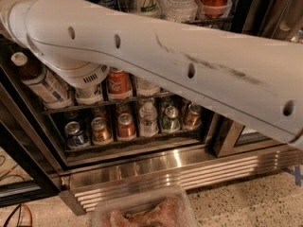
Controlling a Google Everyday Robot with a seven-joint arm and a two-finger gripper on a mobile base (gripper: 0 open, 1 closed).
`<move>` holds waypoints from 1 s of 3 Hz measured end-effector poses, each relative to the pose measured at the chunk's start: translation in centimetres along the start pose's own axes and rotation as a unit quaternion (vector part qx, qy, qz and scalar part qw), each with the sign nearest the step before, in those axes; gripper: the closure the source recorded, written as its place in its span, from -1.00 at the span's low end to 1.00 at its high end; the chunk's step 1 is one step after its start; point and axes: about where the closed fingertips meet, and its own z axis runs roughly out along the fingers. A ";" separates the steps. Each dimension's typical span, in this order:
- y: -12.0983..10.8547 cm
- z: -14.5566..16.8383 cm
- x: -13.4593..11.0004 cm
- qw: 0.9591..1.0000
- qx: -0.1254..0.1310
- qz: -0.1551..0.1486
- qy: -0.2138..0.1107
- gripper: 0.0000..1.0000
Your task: Pick green can from top shelf of fridge
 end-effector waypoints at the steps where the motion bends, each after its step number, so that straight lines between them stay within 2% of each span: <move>1: -0.3 -0.1 1.7 1.000 0.007 -0.011 0.015 -0.32; 2: -1.8 -0.1 3.4 0.999 0.022 -0.022 0.030 -0.32; 3: -2.9 0.3 3.5 0.998 0.029 -0.037 0.031 -0.34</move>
Offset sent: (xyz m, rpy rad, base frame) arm 0.0369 -0.0293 -0.0481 -0.1133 0.0134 -0.0993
